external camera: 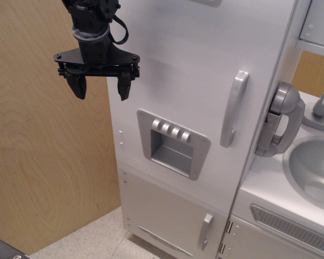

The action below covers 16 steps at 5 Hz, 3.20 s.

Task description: Open fridge

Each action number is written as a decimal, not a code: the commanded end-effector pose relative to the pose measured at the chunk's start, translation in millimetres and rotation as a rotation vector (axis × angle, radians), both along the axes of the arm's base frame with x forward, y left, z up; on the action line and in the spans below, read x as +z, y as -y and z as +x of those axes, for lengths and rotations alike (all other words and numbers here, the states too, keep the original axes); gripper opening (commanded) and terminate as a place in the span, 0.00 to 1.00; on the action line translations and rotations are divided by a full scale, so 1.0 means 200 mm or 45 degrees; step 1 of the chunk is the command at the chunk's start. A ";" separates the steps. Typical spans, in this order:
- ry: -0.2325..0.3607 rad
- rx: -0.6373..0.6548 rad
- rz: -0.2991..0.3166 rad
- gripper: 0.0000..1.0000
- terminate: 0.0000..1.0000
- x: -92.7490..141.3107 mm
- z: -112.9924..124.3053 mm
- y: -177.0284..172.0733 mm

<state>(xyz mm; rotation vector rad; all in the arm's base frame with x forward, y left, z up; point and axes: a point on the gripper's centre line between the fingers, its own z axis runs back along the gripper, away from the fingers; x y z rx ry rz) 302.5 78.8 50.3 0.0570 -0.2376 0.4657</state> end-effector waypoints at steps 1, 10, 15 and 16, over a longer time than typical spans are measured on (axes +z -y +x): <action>0.000 0.000 0.000 1.00 0.00 0.00 0.00 0.00; 0.346 -0.505 -0.082 0.00 0.00 0.08 0.28 0.81; 0.366 -0.568 -0.093 0.00 0.00 0.21 -0.12 0.58; 0.314 -0.534 -0.066 1.00 0.00 0.22 -0.15 0.51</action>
